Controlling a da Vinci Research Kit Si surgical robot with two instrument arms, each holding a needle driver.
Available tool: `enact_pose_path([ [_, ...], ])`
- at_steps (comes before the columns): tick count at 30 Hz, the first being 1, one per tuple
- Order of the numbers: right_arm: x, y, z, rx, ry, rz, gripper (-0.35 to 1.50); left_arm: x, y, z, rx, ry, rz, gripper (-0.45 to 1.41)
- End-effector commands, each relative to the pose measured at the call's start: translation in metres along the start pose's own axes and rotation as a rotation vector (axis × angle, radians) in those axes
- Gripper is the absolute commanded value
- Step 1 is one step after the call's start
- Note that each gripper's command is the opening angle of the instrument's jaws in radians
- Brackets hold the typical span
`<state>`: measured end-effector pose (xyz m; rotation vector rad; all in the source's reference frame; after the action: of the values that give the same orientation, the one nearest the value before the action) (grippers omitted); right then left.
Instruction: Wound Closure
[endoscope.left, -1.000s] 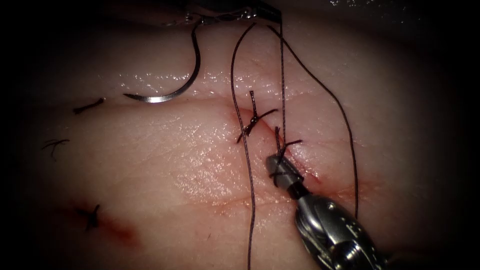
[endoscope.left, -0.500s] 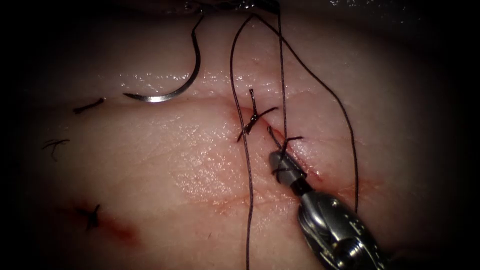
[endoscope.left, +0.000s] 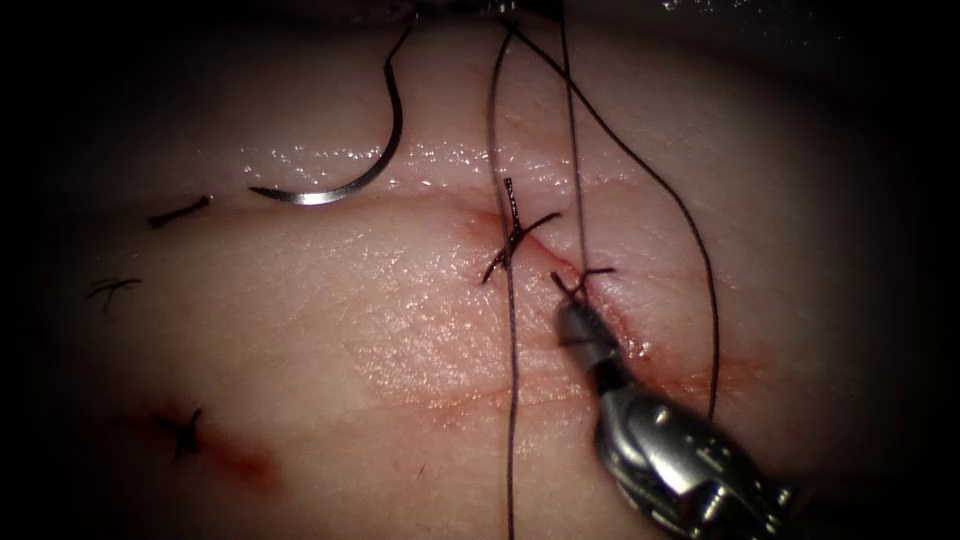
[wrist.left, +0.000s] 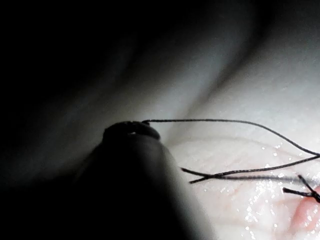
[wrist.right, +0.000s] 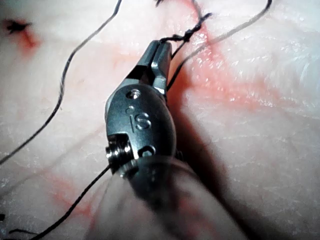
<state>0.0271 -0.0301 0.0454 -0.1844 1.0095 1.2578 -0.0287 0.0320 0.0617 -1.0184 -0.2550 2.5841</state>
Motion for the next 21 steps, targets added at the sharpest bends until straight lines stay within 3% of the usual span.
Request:
enact_pose_path([
  [1, -0.0006, -0.0009, 0.0002, -0.002, -0.001, 0.003, -0.35, 0.0003, -0.0004, 0.0006, 0.0, 0.0, 0.002, -0.45],
  [15, -0.0004, -0.001, 0.0003, -0.003, -0.004, -0.03, -0.35, 0.0004, -0.0002, 0.0009, 0.006, -0.003, -0.001, -0.45],
  [21, 0.0003, -0.0009, 0.0005, -0.004, -0.008, -0.148, -0.35, 0.0006, -0.0003, 0.001, 0.009, -0.004, -0.005, -0.45],
])
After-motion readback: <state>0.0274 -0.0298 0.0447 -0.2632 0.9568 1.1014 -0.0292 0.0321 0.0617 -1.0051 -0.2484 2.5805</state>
